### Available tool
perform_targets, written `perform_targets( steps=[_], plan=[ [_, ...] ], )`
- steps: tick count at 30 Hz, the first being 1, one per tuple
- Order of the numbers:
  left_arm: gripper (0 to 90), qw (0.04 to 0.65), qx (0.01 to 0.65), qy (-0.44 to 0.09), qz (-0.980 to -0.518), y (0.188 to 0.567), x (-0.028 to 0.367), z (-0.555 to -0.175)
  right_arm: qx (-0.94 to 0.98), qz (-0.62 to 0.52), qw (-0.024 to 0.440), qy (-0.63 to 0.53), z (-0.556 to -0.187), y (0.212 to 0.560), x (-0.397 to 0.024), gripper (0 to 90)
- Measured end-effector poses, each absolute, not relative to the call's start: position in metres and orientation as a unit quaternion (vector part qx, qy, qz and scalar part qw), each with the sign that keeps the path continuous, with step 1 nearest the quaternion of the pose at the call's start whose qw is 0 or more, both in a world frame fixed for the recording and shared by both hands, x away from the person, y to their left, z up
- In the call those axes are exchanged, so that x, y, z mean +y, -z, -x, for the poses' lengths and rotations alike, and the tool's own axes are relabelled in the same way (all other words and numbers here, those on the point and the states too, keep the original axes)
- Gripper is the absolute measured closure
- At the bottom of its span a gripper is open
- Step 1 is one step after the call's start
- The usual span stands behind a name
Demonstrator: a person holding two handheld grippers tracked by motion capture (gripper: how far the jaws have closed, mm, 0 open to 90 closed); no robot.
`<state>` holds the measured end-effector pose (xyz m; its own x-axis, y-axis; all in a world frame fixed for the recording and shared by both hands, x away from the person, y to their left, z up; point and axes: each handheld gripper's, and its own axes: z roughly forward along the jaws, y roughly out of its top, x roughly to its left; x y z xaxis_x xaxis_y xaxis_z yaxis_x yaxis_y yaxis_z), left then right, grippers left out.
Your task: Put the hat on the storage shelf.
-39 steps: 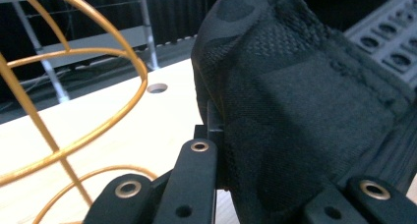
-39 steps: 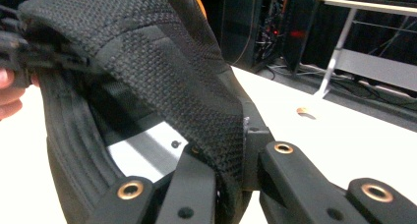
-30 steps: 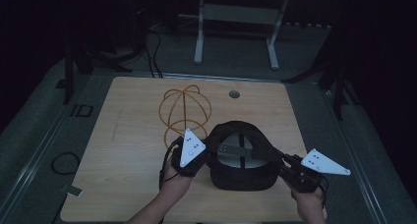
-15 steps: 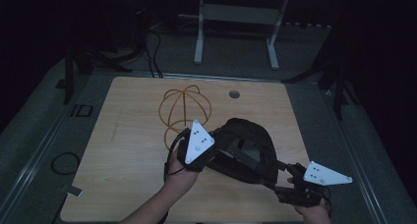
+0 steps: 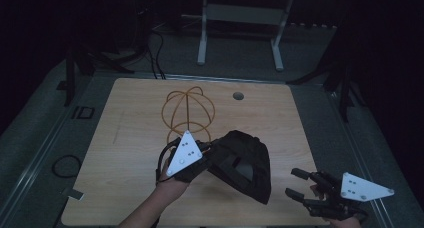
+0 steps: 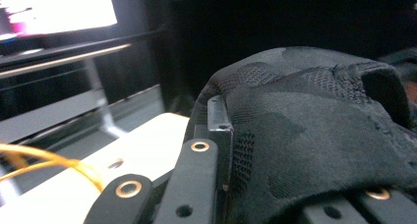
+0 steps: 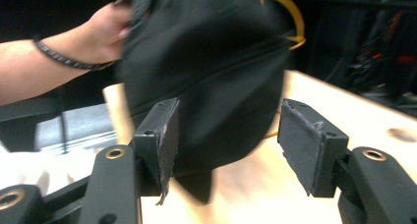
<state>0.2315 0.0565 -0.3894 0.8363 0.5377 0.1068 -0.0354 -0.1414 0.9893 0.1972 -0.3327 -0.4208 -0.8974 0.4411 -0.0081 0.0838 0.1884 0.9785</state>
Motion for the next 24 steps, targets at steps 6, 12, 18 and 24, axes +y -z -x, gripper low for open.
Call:
perform_targets(
  steps=[6, 12, 18, 24],
  plan=[
    [88.5, 0.643, 0.07, -0.159, -0.746, 0.391, 0.063, -0.232, 0.767, -0.146, 0.155, -0.606, -0.207, 0.407, -0.323, 43.1],
    [88.4, 0.646, 0.02, -0.104, -0.756, 0.393, 0.064, -0.241, 0.797, -0.074, 0.122, -0.587, -0.207, 0.4, -0.289, 43.7],
    [88.4, 0.638, -0.021, -0.076, -0.766, 0.396, 0.065, -0.249, 0.809, -0.031, 0.088, -0.58, -0.206, 0.399, -0.274, 44.2],
    [88.4, 0.638, -0.016, -0.07, -0.766, 0.398, 0.065, -0.256, 0.808, -0.018, 0.071, -0.585, -0.201, 0.398, -0.275, 44.9]
  ],
)
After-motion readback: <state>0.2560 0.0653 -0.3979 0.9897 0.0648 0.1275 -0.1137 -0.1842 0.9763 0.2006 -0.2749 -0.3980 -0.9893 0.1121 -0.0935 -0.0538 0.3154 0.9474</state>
